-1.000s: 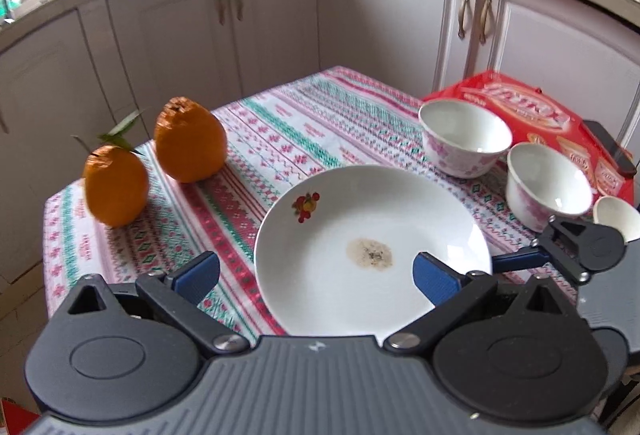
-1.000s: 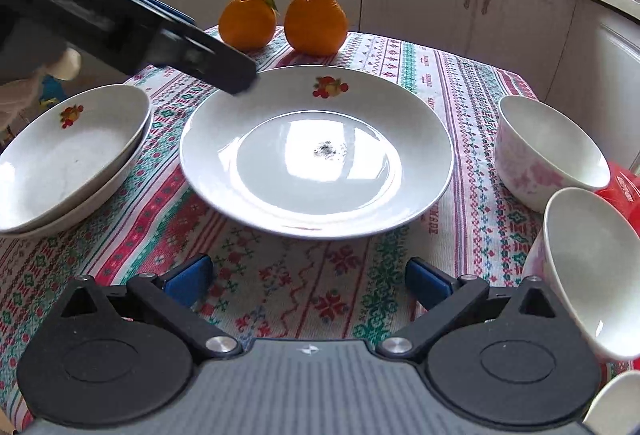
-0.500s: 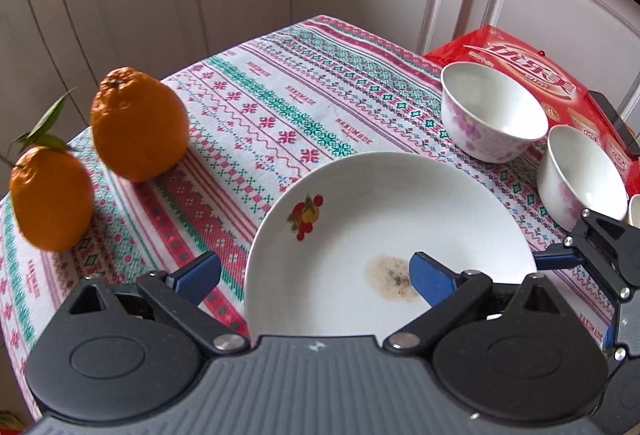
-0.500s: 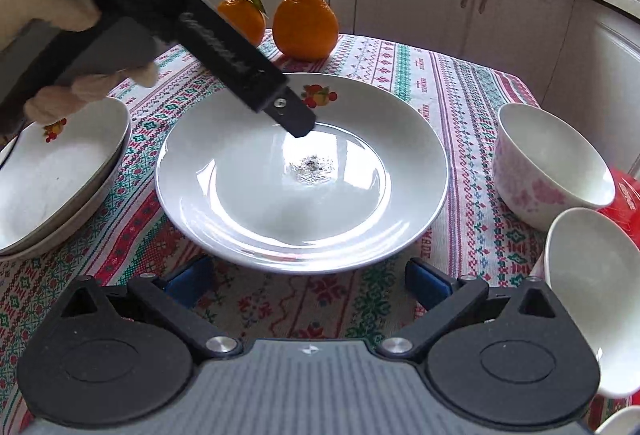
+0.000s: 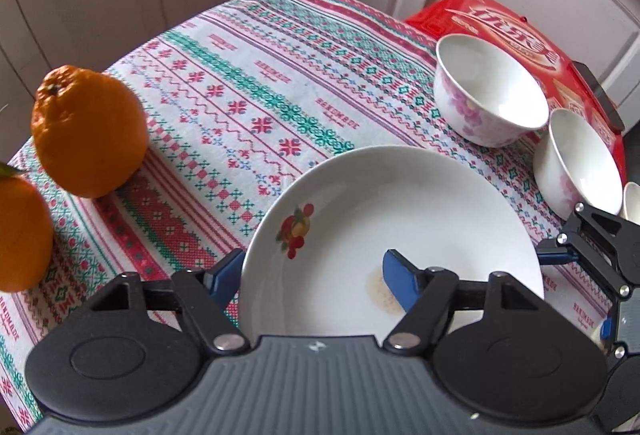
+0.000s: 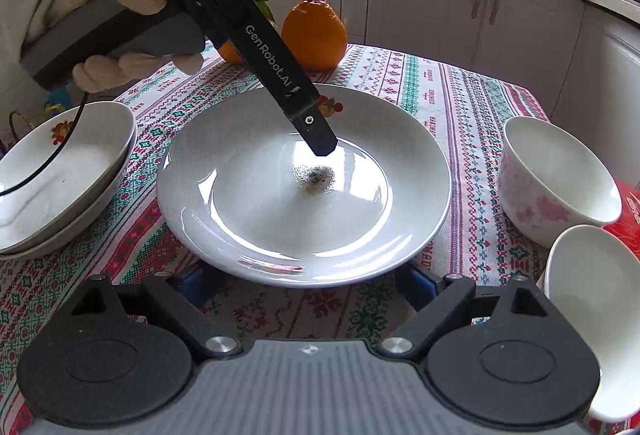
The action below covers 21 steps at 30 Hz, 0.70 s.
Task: Organize plates and bowls
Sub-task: 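Grasp the rim of the stained white plate with the left gripper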
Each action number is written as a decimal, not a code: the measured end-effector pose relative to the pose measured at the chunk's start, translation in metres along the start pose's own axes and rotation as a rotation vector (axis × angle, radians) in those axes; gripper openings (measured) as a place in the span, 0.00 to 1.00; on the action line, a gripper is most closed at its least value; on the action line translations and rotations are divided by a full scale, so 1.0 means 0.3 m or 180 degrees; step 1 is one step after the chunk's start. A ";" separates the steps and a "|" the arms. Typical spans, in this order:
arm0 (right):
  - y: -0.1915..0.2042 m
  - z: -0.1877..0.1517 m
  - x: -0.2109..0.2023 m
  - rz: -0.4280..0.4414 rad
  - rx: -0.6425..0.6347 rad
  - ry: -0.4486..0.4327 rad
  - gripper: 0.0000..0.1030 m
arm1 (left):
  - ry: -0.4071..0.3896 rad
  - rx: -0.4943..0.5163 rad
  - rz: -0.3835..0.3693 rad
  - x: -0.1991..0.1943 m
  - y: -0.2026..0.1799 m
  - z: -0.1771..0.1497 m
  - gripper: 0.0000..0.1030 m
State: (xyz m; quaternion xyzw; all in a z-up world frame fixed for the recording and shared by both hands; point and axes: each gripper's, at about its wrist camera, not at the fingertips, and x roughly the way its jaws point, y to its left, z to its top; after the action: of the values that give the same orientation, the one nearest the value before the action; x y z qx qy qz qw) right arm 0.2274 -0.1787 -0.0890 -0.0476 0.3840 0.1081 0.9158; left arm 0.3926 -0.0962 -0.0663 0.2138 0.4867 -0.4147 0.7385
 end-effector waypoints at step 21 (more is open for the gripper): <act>0.008 -0.009 -0.021 0.0075 -0.0067 0.0013 0.89 | 0.0318 0.0211 -0.0168 0.004 -0.001 0.015 0.66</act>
State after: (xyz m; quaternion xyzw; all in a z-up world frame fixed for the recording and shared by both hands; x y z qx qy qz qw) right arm 0.2208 -0.1779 -0.0864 -0.0529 0.3852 0.1229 0.9131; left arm 0.3950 -0.1000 -0.0654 0.2457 0.5145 -0.4388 0.6945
